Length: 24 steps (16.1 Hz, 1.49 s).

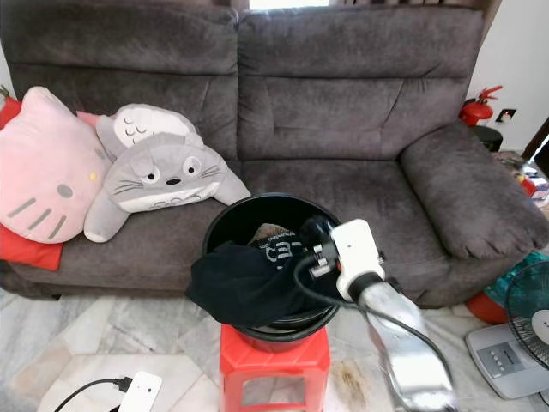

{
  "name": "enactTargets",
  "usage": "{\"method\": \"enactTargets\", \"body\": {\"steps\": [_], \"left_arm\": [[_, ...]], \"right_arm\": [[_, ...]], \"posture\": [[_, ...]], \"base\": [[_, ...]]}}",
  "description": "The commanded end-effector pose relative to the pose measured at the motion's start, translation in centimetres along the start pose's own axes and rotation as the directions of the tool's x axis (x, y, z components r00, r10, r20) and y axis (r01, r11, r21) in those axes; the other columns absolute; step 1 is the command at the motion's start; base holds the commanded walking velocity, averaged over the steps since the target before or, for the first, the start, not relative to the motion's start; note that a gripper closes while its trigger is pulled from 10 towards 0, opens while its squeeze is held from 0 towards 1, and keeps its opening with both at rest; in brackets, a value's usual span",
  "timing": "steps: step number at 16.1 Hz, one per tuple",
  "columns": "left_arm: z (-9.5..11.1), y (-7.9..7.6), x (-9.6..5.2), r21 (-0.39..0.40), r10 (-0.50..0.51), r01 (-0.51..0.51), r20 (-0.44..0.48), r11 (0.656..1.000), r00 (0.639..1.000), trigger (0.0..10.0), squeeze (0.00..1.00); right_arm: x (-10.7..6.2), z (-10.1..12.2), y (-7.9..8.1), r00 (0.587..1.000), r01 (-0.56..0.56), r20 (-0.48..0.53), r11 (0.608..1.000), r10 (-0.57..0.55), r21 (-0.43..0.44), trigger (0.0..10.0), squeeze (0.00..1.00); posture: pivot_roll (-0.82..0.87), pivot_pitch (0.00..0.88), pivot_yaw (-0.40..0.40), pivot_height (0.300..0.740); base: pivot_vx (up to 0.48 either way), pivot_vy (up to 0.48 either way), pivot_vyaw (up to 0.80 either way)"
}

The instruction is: Hang hanger

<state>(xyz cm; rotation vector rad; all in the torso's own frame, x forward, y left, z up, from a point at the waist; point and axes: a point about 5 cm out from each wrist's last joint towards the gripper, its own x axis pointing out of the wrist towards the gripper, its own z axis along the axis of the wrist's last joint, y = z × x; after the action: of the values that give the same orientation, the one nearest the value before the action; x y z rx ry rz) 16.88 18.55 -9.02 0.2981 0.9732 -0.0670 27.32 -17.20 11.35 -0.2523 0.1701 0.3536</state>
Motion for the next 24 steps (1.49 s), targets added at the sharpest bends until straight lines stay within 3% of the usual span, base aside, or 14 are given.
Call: {"method": "enactTargets", "body": {"steps": [1, 2, 6, 10, 13, 15, 18, 21, 22, 23, 24], "left_arm": [[-0.3, 0.0, 0.0, 0.002, -0.01, 0.01, -0.016, 1.0, 1.0, 10.0, 0.0], [-0.2, 0.0, 0.0, 0.004, -0.011, 0.011, -0.015, 1.0, 1.0, 10.0, 0.0], [-0.2, 0.1, 0.0, 0.008, -0.009, 0.009, -0.012, 1.0, 1.0, 10.0, 0.0], [-0.1, 0.1, 0.0, 0.013, -0.009, 0.009, -0.012, 1.0, 1.0, 10.0, 0.0], [-0.1, 0.1, 0.0, 0.01, -0.011, 0.011, -0.012, 1.0, 1.0, 10.0, 0.0], [-0.1, 0.0, 0.0, 0.01, -0.012, 0.012, -0.013, 1.0, 1.0, 10.0, 0.0], [-0.1, 0.0, 0.0, 0.011, -0.011, 0.011, -0.013, 1.0, 1.0, 10.0, 0.0], [-0.2, 0.0, 0.0, 0.014, -0.011, 0.011, -0.013, 1.0, 1.0, 10.0, 0.0], [-0.2, 0.0, 0.0, 0.015, -0.011, 0.012, -0.013, 1.0, 1.0, 10.0, 0.0], [-0.2, 0.0, 0.0, 0.017, -0.012, 0.012, -0.014, 1.0, 1.0, 10.0, 0.0], [-0.2, 0.0, 0.0, 0.019, -0.012, 0.012, -0.014, 1.0, 1.0, 10.0, 0.0]], "right_arm": [[-0.7, 0.7, 0.4, 0.998, -0.056, -0.014, 0.998, 0.056, -0.027, 10.0, 0.0], [-1.6, 0.7, 0.9, 0.992, -0.113, -0.069, 0.991, 0.108, -0.072, 10.0, 0.0], [-3.7, 3.2, 2.6, 0.952, -0.306, -0.085, 0.937, 0.295, -0.168, 10.0, 0.0], [-4.4, 4.9, 3.6, 0.928, -0.373, -0.052, 0.912, 0.37, -0.172, 10.0, 0.0], [-5.1, 5.2, 4.4, 0.895, -0.446, -0.086, 0.876, 0.437, -0.186, 10.0, 0.0], [-6.0, 5.3, 5.0, 0.853, -0.522, -0.105, 0.832, 0.511, -0.187, 10.0, 0.0], [-7.3, 4.4, 4.3, 0.817, -0.576, -0.199, 0.787, 0.542, -0.221, 10.0, 0.0], [-7.2, 2.8, 3.1, 0.828, -0.548, -0.292, 0.802, 0.479, -0.239, 10.0, 0.0], [-7.2, 2.8, 3.2, 0.825, -0.553, -0.289, 0.801, 0.487, -0.23, 10.0, 0.81], [-7.3, 2.8, 3.5, 0.816, -0.566, -0.281, 0.794, 0.505, -0.221, 10.0, 1.0], [-7.4, 2.7, 3.9, 0.802, -0.588, -0.281, 0.78, 0.527, -0.215, 10.0, 1.0]], "posture": [[-0.18, 0.028, -0.02, 0.74], [-0.18, 0.028, -0.018, 0.74], [-0.19, 0.028, -0.014, 0.74], [-0.2, 0.025, -0.015, 0.74], [-0.2, 0.023, -0.02, 0.74], [-0.2, 0.024, -0.022, 0.74], [-0.2, 0.022, -0.024, 0.74], [-0.21, 0.019, -0.025, 0.74], [-0.21, 0.014, -0.023, 0.74], [-0.21, 0.012, -0.023, 0.74], [-0.21, 0.012, -0.023, 0.74]], "base": [[0.0, 0.0, 0.0], [0.0, 0.0, 0.0], [0.0, 0.0, 0.0], [0.0, 0.0, 0.0], [0.0, 0.0, 0.0], [0.0, 0.0, 0.0], [0.0, 0.0, 0.0], [0.0, 0.0, 0.0], [0.0, 0.0, 0.0], [0.0, 0.0, 0.0], [0.0, 0.0, 0.0]]}}
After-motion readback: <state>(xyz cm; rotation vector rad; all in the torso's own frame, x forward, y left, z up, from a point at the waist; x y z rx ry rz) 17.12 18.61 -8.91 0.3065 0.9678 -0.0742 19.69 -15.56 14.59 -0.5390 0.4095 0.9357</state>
